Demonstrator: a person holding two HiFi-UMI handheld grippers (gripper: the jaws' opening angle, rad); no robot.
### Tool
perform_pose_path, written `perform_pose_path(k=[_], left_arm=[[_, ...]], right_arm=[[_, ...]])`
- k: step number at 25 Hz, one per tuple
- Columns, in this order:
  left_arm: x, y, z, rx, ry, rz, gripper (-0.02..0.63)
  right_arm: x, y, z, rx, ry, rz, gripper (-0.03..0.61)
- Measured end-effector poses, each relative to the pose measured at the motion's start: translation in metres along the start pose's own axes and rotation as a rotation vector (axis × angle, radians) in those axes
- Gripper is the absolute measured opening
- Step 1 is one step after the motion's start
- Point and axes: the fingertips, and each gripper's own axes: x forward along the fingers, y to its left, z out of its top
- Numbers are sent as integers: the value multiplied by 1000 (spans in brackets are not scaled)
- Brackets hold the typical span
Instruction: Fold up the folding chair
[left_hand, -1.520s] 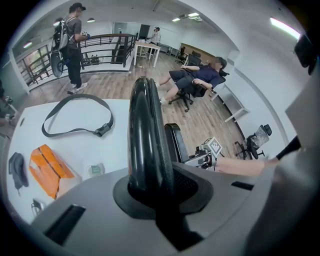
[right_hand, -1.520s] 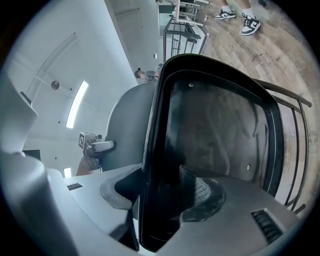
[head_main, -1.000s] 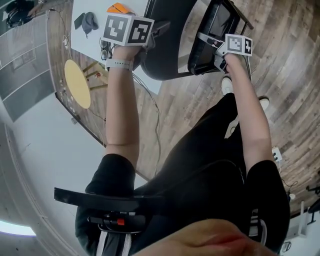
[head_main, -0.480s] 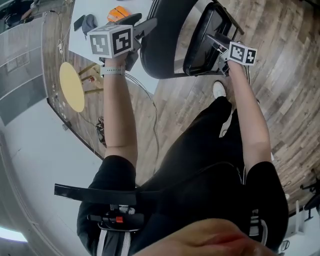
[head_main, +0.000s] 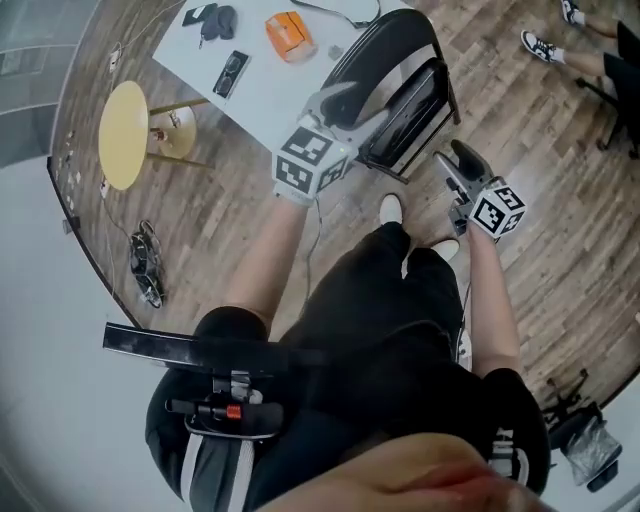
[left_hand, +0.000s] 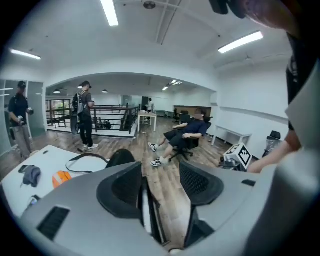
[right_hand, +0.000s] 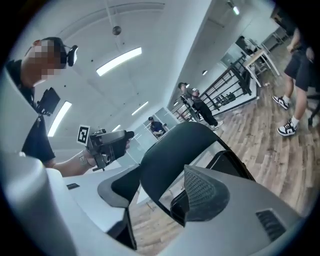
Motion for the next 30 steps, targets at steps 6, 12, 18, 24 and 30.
perform_pose_path(k=[6,12,18,24,30], left_arm=[[-40,-116,-17,-69,-84,-145,224],[-80,-164,2,-101,-208,-100,21],[-88,-214,17,-112,-244,-149,6],[-77,-210,10,-142,-248,-138,6],[-78,-202,10,-124,-239,-126,6]], right_arm=[[-62,119,9,-253,74,94,179],[-96,196,37,-434,66,169,14],[-117,224,64,-490,40,151,11],[-117,218,58,-503,40,125,11],[-111,220,53,-515,50,150,11]])
